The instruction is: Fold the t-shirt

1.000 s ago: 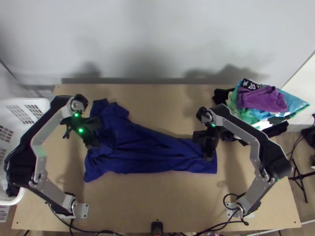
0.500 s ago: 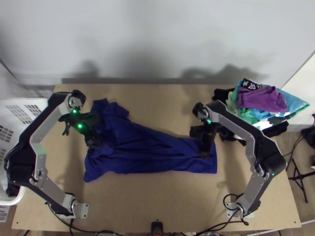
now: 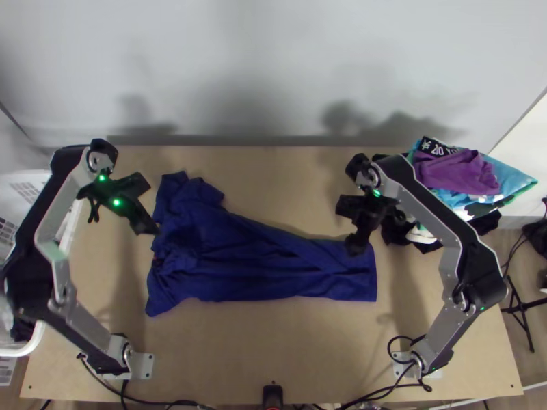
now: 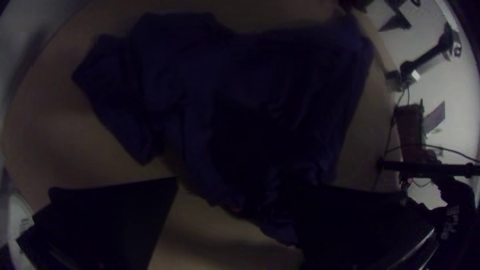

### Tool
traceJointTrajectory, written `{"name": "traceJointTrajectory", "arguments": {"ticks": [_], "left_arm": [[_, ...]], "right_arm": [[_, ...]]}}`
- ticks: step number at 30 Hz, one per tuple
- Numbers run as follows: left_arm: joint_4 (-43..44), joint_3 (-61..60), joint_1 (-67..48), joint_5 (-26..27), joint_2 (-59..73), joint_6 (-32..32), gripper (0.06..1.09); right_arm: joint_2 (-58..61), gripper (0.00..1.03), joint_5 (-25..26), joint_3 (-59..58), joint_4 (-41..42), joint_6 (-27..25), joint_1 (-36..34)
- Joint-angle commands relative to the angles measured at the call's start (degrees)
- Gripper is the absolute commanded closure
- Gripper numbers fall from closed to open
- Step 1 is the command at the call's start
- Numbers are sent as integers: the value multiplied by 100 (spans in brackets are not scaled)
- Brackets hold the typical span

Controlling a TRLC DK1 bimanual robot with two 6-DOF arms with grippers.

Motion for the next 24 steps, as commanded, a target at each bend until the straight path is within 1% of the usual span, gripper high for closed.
{"name": "traceJointTrajectory", "arguments": {"ticks": [1,7,9,14,18,21,24], "left_arm": [[20,820,233,-20,1152,-916,11],[-15,1391,233,-28,1891,-1971,11],[-50,1567,181,-28,2049,-2173,12],[-50,1953,128,-37,2339,-2410,12],[-59,2006,75,-37,2356,-2454,16],[-50,2041,75,-28,2462,-2472,21],[-50,2041,49,7,2532,-2481,31]], "right_arm": [[-31,5,-168,311,25,365,86],[-40,5,-212,548,25,585,112],[-57,5,-212,610,25,611,112],[-57,6,-221,742,25,638,200],[-57,6,-221,768,25,717,244],[-66,7,-221,768,25,743,270],[-75,7,-221,759,25,761,270]]}}
